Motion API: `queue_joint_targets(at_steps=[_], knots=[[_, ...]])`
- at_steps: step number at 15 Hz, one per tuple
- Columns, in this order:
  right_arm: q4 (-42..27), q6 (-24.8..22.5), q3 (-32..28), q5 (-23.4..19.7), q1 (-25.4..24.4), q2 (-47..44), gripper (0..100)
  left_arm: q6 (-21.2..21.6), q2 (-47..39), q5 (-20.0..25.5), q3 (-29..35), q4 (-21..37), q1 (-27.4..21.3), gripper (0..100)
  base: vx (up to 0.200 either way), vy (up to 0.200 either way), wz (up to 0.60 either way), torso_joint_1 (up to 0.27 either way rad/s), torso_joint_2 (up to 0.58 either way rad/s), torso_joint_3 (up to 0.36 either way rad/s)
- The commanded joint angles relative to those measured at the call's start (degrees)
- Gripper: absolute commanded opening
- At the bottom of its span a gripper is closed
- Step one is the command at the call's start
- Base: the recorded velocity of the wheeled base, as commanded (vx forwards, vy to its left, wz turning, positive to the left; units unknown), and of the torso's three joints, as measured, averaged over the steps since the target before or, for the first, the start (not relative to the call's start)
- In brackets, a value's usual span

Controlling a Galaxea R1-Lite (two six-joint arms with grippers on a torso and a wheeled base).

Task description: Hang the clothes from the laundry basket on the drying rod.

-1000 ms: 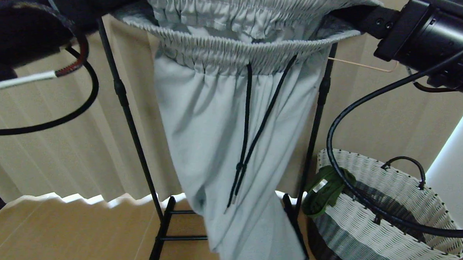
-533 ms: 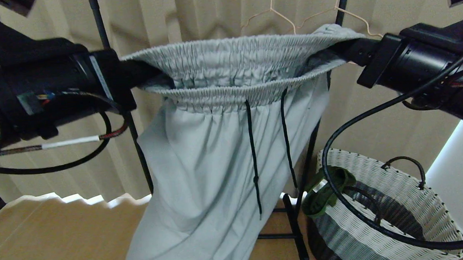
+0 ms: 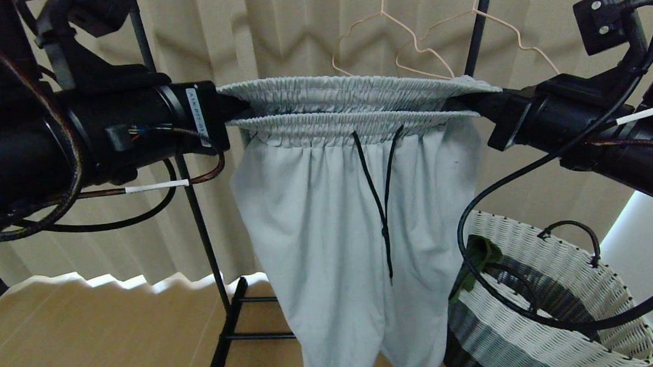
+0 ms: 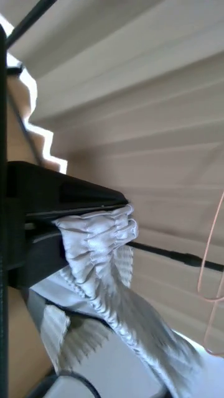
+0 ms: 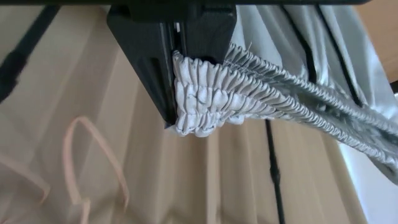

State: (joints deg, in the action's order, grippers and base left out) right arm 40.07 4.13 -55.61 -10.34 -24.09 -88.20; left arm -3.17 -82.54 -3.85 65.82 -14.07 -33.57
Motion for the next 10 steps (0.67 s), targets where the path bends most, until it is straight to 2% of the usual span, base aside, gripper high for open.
queue_joint_targets(at_steps=[1,5,7,8,10], knots=[[1.15,0.00,0.68,-0.12,0.71,0.04,0,1.50,-1.31,-0.10,0.89,0.01,0.00,0,0.000,0.000,0.00,0.000,0.00,0.000],[0.27,-0.70,3.41,-0.39,0.71,3.47,0,2.20,-4.65,-0.19,1.16,-5.53,0.09,0,0.000,0.000,0.00,0.000,0.00,0.000],[-2.98,-0.79,5.78,-0.82,0.71,7.69,0,2.20,-7.19,-0.19,1.68,-6.59,0.17,0,0.000,0.000,0.00,0.000,0.00,0.000],[-4.21,-0.79,6.83,-2.67,0.45,9.54,0,2.11,-8.42,-0.19,2.39,-6.67,0.17,0,0.000,0.000,0.00,0.000,0.00,0.000],[-4.65,-0.79,9.56,-9.97,0.36,12.79,0,2.03,-10.53,-0.19,4.67,-6.59,0.26,0,0.000,0.000,0.00,0.000,0.00,0.000]])
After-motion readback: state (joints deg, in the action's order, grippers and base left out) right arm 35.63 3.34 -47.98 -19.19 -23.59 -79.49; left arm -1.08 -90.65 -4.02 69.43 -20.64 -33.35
